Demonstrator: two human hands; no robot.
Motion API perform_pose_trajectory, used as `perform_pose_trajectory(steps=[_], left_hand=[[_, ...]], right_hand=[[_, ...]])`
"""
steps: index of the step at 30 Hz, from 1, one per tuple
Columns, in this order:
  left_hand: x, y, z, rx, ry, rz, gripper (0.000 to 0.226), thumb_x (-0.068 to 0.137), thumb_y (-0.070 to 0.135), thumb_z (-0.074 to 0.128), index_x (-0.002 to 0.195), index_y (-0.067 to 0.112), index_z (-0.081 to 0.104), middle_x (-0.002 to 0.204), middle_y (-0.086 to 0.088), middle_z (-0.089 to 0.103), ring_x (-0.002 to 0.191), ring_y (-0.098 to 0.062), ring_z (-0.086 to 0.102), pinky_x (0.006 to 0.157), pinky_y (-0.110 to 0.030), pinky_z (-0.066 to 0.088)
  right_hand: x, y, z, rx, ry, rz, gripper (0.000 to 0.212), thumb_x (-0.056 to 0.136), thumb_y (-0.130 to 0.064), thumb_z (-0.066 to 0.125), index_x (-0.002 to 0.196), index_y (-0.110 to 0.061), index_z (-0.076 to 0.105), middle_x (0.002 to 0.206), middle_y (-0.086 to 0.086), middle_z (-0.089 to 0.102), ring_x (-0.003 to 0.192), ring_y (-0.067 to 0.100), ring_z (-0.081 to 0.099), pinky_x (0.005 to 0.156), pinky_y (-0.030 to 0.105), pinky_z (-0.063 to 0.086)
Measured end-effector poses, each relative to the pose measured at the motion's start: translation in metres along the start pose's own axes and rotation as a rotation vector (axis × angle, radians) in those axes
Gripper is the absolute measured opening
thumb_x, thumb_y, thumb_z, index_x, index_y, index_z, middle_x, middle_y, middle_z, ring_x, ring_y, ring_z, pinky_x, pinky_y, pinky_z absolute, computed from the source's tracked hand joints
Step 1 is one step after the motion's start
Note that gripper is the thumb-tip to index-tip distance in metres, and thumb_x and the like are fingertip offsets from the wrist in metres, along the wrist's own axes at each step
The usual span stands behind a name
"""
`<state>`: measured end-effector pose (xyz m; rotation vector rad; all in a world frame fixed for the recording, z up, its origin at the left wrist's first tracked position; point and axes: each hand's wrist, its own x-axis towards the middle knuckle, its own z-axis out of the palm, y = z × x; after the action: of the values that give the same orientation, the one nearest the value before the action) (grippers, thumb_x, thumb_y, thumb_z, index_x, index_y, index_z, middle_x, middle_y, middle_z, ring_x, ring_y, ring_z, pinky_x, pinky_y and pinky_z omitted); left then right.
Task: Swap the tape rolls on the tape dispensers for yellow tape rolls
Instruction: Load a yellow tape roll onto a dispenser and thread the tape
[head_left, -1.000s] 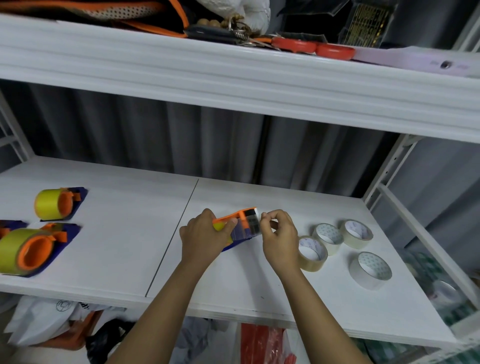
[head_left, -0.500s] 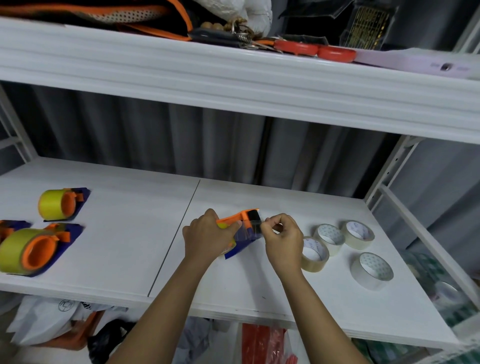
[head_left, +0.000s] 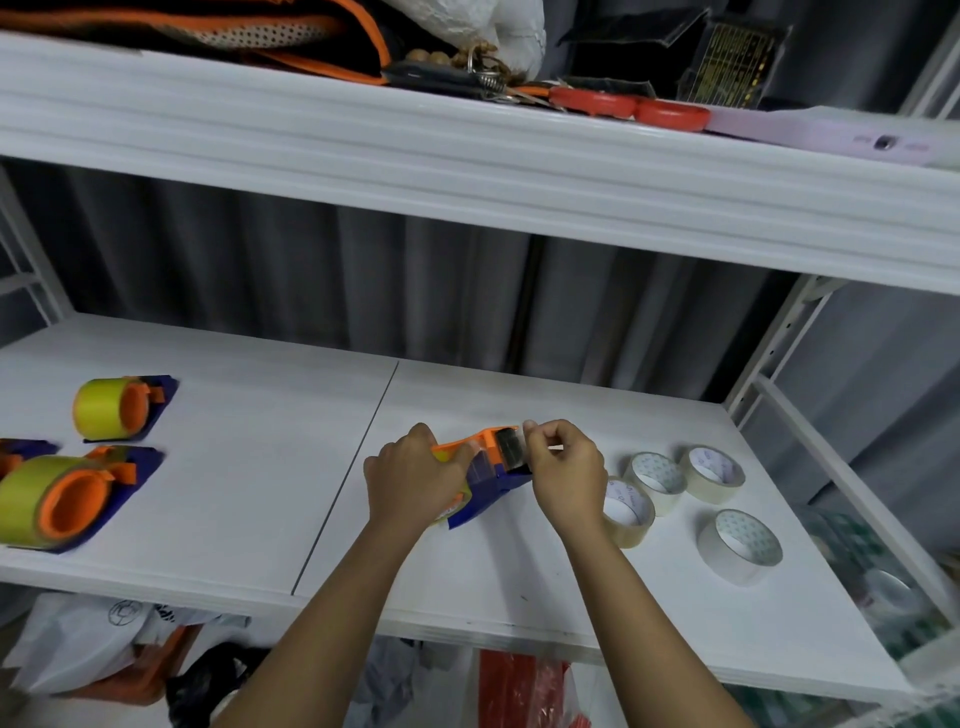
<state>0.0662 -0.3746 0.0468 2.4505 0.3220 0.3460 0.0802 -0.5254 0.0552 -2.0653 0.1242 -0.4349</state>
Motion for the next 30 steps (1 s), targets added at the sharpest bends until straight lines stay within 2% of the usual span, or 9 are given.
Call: perform_pose_trajectory(steps=[6,10,17,21,26,30], left_hand=[[0.002,-0.003,-0.003,-0.066,-0.065,0.050,0.039,0.088,0.058,0.046,0.087,0.019,0.042,0.081,0.006,0.052,0.078,-0.014,0.049,0.078,-0.031,0.032],[0.001,-0.003,-0.005,-0.103,-0.135,0.079,0.043,0.077,0.059,0.063,0.084,0.024,0.039,0.080,0.010,0.051,0.079,-0.013,0.052,0.075,-0.030,0.035],[0.006,-0.007,-0.001,-0.091,-0.075,0.065,0.047,0.072,0.059,0.068,0.087,0.026,0.039,0.084,0.011,0.051,0.082,-0.013,0.053,0.075,-0.030,0.034],[0.009,-0.009,0.000,-0.097,-0.066,0.049,0.047,0.071,0.060,0.069,0.086,0.027,0.039,0.080,0.014,0.050,0.080,-0.012,0.053,0.074,-0.030,0.033],[0.011,-0.013,0.001,-0.098,-0.054,0.023,0.048,0.070,0.062,0.068,0.087,0.028,0.039,0.081,0.014,0.050,0.079,-0.012,0.054,0.073,-0.029,0.036],[0.009,-0.011,-0.002,-0.092,-0.038,-0.013,0.049,0.071,0.062,0.067,0.090,0.026,0.040,0.083,0.013,0.050,0.079,-0.013,0.053,0.072,-0.030,0.036]], right_hand=[[0.005,-0.002,0.001,-0.026,0.020,-0.003,0.030,0.091,-0.044,0.053,0.067,-0.026,0.053,0.069,-0.012,0.060,0.065,0.007,0.054,0.055,0.019,0.039],[0.009,-0.001,0.003,-0.019,0.022,-0.004,0.030,0.091,-0.044,0.053,0.066,-0.028,0.052,0.071,-0.011,0.061,0.066,0.008,0.055,0.057,0.024,0.041],[0.013,-0.004,0.009,0.019,0.007,-0.032,0.024,0.093,-0.041,0.052,0.076,-0.024,0.056,0.076,-0.009,0.062,0.069,0.009,0.057,0.056,0.020,0.043],[0.012,-0.007,0.010,0.058,0.001,-0.039,0.023,0.092,-0.042,0.053,0.077,-0.025,0.055,0.076,-0.012,0.061,0.071,0.008,0.058,0.060,0.024,0.046],[0.015,-0.008,0.013,0.032,-0.035,-0.072,0.032,0.092,-0.045,0.052,0.078,-0.018,0.060,0.079,-0.003,0.064,0.074,0.013,0.059,0.062,0.025,0.045],[0.019,-0.012,0.016,0.018,-0.047,-0.096,0.032,0.091,-0.047,0.053,0.077,-0.019,0.060,0.079,-0.003,0.064,0.073,0.012,0.059,0.062,0.025,0.046]])
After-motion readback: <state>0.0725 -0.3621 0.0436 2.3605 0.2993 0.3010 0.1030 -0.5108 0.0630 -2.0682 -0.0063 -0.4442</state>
